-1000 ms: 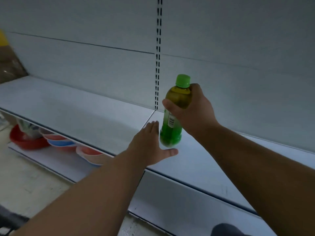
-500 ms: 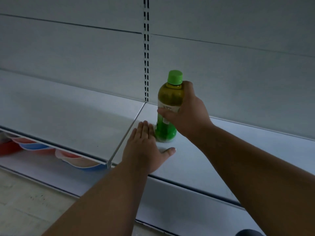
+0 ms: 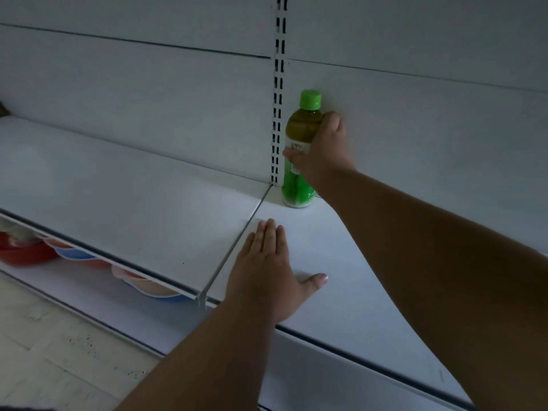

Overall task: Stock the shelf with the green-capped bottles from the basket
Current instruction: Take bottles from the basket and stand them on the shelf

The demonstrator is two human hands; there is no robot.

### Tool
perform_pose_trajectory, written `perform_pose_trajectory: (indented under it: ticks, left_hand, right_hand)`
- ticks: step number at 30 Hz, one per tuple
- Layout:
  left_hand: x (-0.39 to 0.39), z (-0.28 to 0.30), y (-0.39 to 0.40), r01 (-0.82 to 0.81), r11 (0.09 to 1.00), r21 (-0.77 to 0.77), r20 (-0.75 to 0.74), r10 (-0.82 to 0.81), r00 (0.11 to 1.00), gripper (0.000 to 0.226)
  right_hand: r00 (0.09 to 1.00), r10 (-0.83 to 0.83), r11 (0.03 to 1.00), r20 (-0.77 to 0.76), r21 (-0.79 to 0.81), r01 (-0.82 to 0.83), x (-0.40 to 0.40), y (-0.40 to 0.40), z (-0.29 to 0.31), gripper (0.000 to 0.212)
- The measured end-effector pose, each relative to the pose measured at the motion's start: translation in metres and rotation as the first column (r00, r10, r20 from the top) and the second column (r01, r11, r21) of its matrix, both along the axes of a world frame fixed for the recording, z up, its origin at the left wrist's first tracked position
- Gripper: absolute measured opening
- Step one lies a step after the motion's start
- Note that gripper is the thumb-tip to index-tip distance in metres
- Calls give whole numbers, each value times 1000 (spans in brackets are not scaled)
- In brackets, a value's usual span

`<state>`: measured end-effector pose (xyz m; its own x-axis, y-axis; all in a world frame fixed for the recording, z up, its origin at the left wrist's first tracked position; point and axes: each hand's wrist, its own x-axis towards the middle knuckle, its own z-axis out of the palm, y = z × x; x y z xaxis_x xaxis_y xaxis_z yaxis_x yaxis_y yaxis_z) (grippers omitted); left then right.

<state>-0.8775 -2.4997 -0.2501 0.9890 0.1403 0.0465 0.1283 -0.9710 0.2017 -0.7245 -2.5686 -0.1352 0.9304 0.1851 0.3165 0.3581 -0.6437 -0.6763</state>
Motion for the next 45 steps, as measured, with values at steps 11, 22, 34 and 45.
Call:
perform_pose_trajectory:
  ticks: [11, 22, 34, 45]
  left_hand:
    - [-1, 4, 1, 5, 1000, -22, -11, -5, 1000, 117]
    - [-77, 50, 27, -111, 987, -117, 162, 130, 978, 93]
    - [-423, 110, 83, -672, 724, 153, 126, 660, 740, 95]
    - [-604, 63, 83, -927, 355, 124, 47, 931, 363, 86]
  right_hand:
    - [997, -36, 999, -69, -16, 35, -21, 0, 2, 118]
    - [926, 360, 914, 111, -240, -327, -156, -27, 7, 90]
    - [486, 872, 435, 53, -541, -720, -385, 89, 23, 81]
    - [95, 995, 58, -28, -612, -789, -555, 174, -26, 83]
